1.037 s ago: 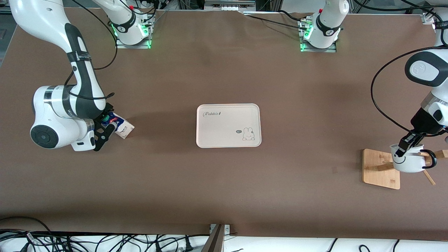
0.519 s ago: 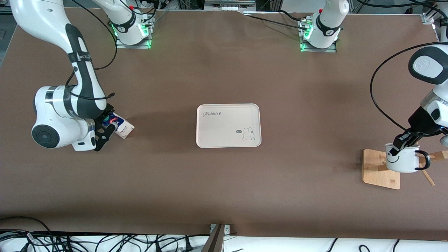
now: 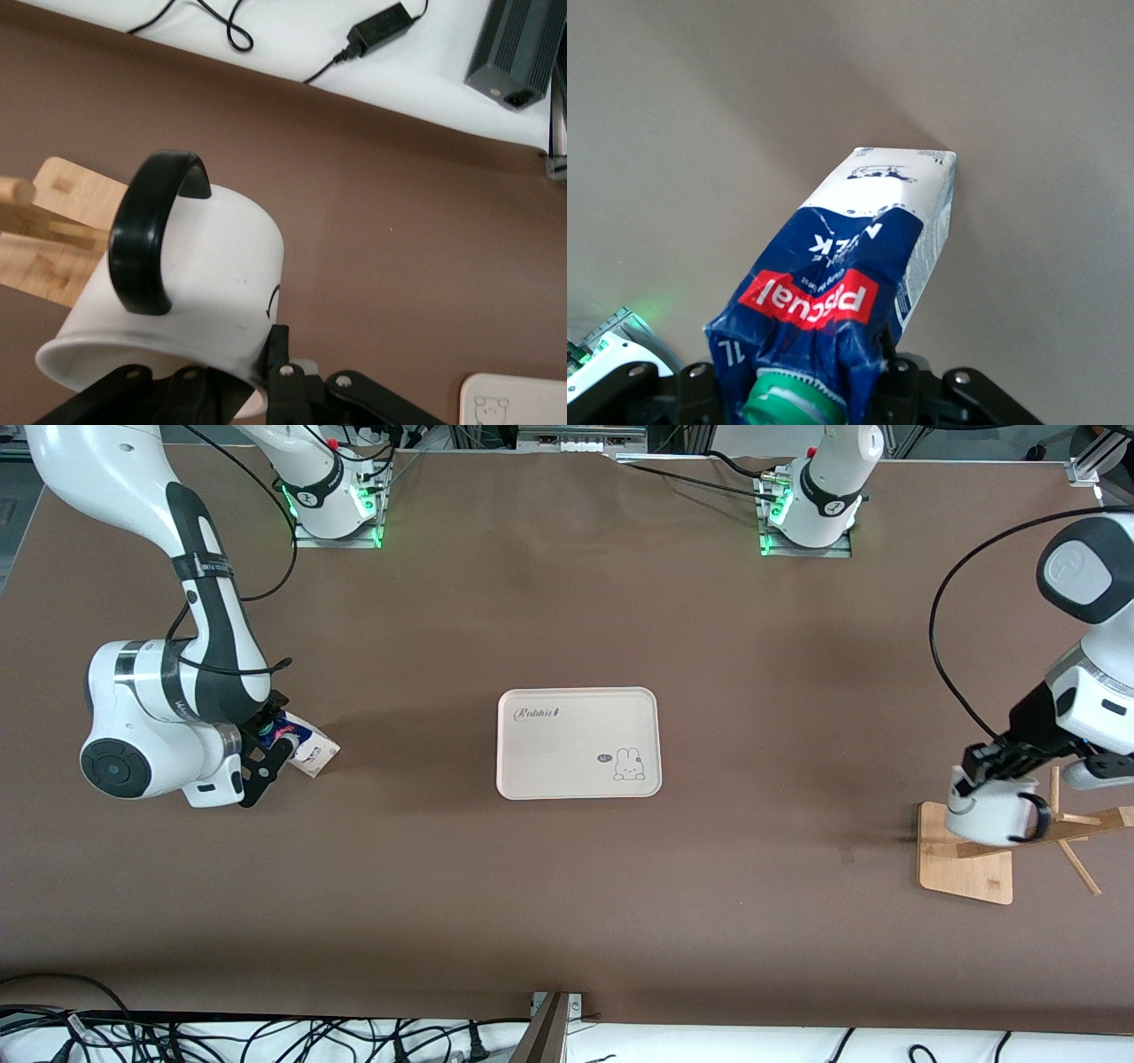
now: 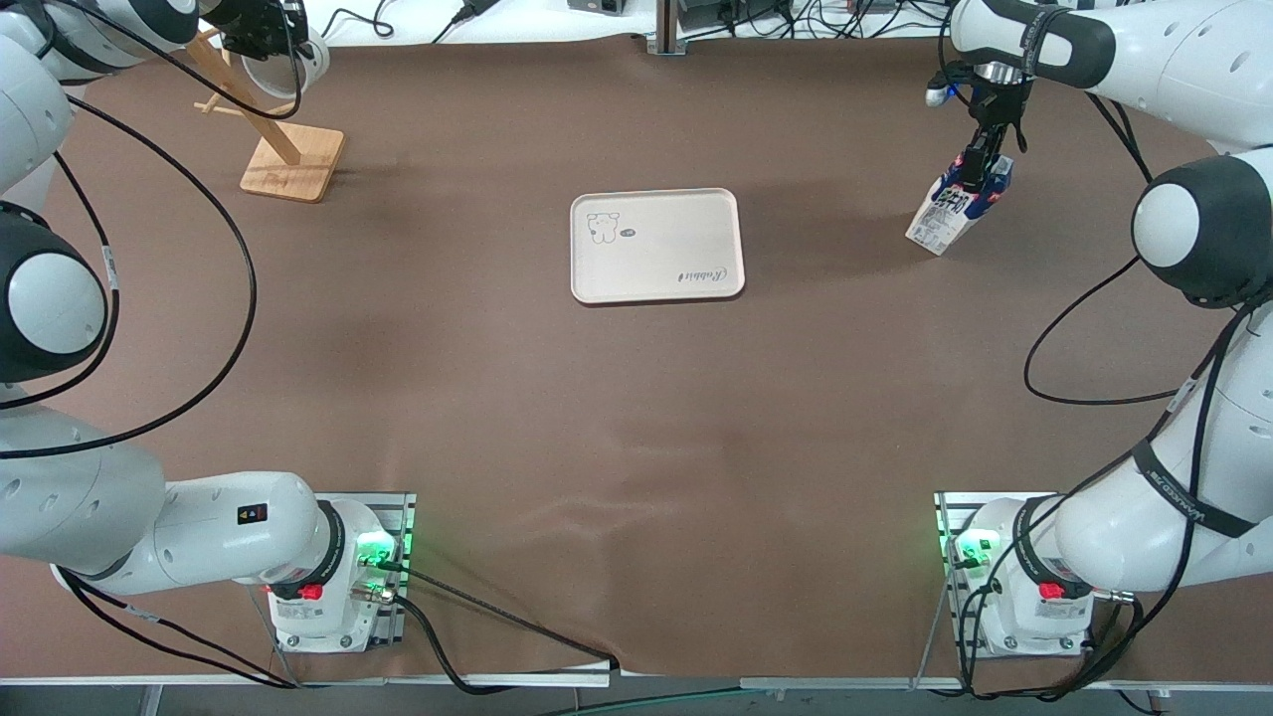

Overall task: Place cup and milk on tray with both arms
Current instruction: 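Lift the mug off the stand with the left gripper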

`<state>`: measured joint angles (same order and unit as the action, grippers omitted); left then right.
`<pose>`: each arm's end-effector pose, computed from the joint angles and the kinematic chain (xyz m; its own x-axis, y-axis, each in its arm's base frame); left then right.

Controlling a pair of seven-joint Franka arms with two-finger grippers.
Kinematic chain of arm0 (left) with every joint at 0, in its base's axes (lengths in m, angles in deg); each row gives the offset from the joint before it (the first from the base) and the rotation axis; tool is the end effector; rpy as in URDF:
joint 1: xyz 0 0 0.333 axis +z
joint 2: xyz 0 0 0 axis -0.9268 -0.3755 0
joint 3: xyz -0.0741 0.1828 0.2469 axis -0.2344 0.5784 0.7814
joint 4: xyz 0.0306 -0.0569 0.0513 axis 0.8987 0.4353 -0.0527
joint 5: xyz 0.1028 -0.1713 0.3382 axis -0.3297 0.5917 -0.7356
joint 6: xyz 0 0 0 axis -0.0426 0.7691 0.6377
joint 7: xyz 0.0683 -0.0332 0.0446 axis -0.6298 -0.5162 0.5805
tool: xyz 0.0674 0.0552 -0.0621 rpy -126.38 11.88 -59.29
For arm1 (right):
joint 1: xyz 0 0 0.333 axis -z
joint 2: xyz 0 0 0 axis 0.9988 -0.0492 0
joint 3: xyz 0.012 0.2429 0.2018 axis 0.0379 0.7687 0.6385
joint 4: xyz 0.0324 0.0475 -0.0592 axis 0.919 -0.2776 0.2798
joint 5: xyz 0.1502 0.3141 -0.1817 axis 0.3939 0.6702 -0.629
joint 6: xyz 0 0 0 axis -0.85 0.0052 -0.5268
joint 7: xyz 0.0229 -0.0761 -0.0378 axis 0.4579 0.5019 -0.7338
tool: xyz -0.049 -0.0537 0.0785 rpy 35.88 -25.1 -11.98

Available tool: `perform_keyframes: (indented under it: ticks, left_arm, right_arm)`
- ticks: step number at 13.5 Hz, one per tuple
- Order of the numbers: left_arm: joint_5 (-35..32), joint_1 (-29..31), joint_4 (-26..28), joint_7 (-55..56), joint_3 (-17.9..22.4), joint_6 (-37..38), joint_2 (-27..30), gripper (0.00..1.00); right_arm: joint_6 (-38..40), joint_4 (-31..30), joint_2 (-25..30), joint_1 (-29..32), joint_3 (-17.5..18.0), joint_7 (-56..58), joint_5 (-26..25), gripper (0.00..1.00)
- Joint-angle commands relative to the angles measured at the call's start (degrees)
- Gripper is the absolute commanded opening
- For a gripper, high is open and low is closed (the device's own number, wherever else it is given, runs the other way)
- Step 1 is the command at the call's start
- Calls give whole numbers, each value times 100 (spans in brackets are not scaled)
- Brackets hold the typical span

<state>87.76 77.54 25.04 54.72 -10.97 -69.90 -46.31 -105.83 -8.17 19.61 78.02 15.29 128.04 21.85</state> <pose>0.6200 0.0336 0.4752 0.9466 0.2287 0.2273 0.1771 -0.9578 0.2263 0.6298 0.0424 0.2982 0.5158 0.7895 -0.3327 0.7243 -0.6093 -0.3229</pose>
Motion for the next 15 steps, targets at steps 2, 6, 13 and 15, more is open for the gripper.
perform_keyframes:
  ticks: [2,6,13,15]
  left_arm:
    - [-114,16,-642,-57,-55,1736,58,0]
    - [-105,7,-924,-31,-108,2617,40,0]
    - [-52,-168,-1338,-13,-134,4122,-21,0]
    - [-70,-186,-1338,-13,-143,4385,-13,0]
  right_arm:
    - [-87,-62,127,-16,-21,81,-55,41]
    - [-87,-53,127,-7,-30,72,-37,33]
    - [-17,-53,188,2,-47,63,-20,31]
    - [27,-53,276,28,-56,46,-2,31]
